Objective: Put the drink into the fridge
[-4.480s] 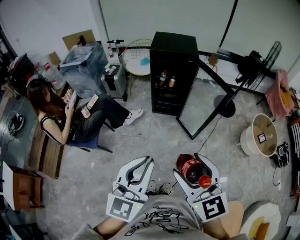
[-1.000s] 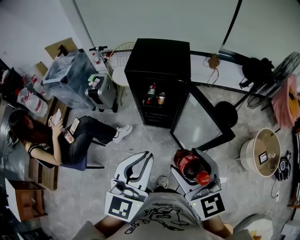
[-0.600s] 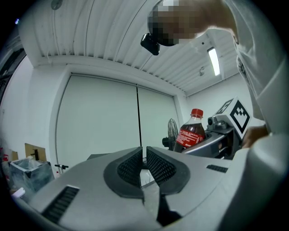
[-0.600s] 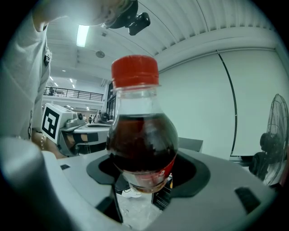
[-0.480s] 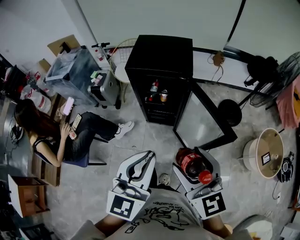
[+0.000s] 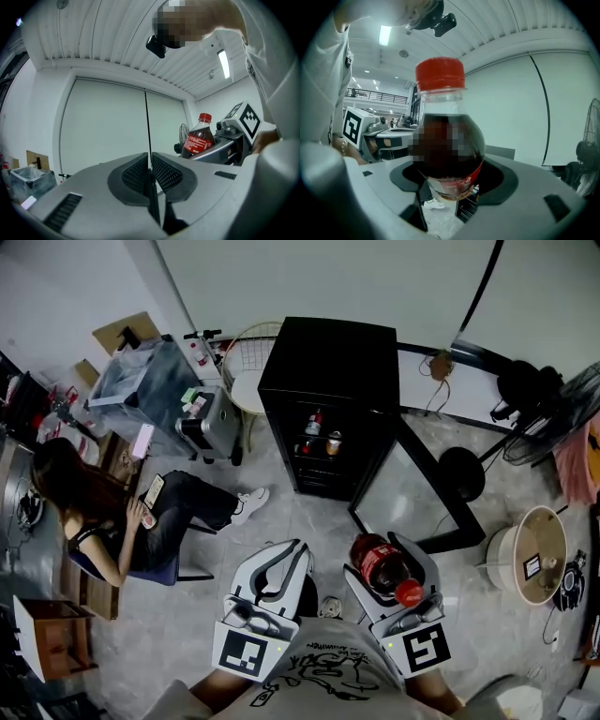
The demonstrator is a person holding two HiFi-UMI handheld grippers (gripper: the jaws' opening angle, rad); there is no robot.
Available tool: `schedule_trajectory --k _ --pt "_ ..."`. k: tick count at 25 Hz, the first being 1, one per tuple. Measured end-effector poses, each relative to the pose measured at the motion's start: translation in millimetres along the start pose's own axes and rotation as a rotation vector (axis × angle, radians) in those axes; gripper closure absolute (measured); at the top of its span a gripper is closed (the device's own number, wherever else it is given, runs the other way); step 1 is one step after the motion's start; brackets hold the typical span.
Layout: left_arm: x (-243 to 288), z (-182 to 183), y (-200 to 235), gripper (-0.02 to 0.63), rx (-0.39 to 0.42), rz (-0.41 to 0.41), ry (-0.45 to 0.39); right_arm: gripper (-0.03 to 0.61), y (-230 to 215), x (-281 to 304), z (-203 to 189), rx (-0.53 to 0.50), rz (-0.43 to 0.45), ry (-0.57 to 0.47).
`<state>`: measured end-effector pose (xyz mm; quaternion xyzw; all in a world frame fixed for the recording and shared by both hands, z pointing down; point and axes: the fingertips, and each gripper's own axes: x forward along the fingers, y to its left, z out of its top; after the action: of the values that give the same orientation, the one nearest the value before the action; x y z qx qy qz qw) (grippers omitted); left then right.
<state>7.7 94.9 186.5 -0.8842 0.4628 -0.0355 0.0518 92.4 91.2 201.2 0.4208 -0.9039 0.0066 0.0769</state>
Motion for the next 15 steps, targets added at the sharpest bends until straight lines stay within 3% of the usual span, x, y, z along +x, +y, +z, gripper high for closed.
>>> schedule_trajectory --k 15 --pt "49.2 -8.4 121.3 0.574 0.009 0.018 -0.023 0.264 -18.0 127.2 22.9 -0.036 0.009 0.02"
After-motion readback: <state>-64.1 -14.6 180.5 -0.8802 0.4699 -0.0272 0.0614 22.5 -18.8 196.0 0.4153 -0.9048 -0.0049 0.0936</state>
